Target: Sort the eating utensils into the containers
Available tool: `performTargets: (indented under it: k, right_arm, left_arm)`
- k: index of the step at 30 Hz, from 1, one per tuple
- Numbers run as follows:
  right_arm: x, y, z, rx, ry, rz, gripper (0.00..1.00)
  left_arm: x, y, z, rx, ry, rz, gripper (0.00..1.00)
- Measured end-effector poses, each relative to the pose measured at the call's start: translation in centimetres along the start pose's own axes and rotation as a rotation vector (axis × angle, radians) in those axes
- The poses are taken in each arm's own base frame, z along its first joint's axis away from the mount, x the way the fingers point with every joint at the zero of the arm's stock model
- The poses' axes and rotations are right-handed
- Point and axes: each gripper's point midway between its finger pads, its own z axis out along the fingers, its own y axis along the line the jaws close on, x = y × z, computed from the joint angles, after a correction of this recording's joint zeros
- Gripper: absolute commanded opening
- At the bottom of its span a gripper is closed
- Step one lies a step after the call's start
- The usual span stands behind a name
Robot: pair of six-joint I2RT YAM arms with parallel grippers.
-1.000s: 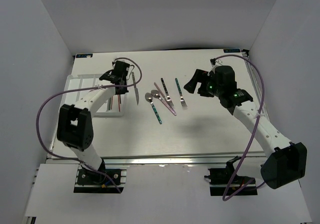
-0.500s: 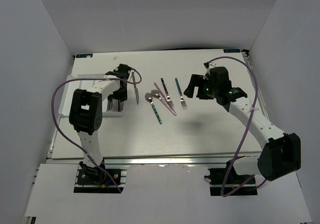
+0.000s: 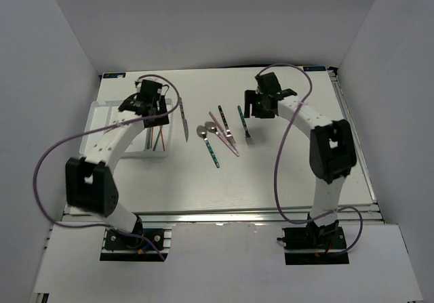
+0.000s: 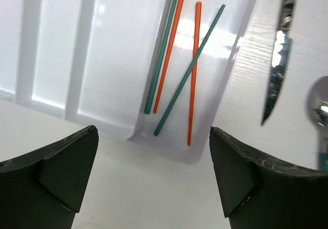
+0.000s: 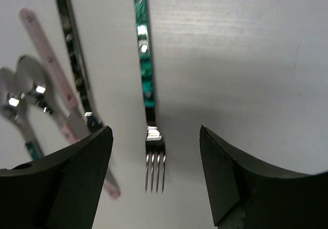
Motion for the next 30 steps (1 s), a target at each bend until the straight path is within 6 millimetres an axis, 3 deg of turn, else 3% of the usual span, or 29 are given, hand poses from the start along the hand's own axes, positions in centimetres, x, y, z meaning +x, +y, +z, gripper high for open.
performTargets:
  k: [3, 6, 10, 15, 17, 18, 20, 21, 23, 26, 30]
  right_arm:
    - [-1.0, -0.4, 3.6, 0.049, 0.028, -0.038, 0.72]
    - [-0.1, -0.5, 5.8, 0.085, 0.073, -0.081, 0.72]
    - [2.0, 0.2, 7.2, 0.105, 0.133, -0.136, 0.66]
    - [3.6, 0.6, 8.3, 0.129, 0.169, -0.168, 0.41]
    - [3.6, 0.5, 8.3, 0.138, 0.169, -0.167, 0.31]
    - [3.6, 0.4, 8.3, 0.139, 0.168, -0.167, 0.15]
    - [3.5, 0.2, 8.4, 0.139, 0.167, -0.165, 0.00]
    - [3.6, 0.2, 8.4, 0.137, 0.167, -0.163, 0.00]
    - [3.6, 0.4, 8.1, 0.123, 0.158, -0.160, 0.00]
    - [5.4, 0.5, 6.4, 0.082, 0.164, -0.143, 0.00]
    - [8.5, 2.0, 0.5, -0.020, 0.166, -0.101, 0.00]
  left_arm:
    - [-0.8, 1.5, -3.9, 0.048, -0.114, -0.066, 0.98]
    - [-0.1, 2.5, -6.4, 0.100, -0.181, -0.101, 0.98]
    - [2.1, 2.8, -7.1, 0.151, -0.194, -0.115, 0.98]
    - [4.6, 2.0, -7.2, 0.220, -0.159, -0.123, 0.98]
    - [4.7, 1.4, -7.7, 0.263, -0.158, -0.135, 0.98]
    - [4.6, 1.1, -8.0, 0.289, -0.161, -0.140, 0.98]
    - [4.3, 0.0, -8.6, 0.359, -0.167, -0.156, 0.98]
    - [4.1, -0.7, -8.9, 0.395, -0.170, -0.164, 0.98]
    - [3.6, -2.3, -9.6, 0.490, -0.176, -0.189, 0.98]
    - [2.7, -5.4, -11.1, 0.675, -0.186, -0.248, 0.98]
    - [1.5, -9.3, -13.8, 0.897, -0.210, -0.343, 0.98]
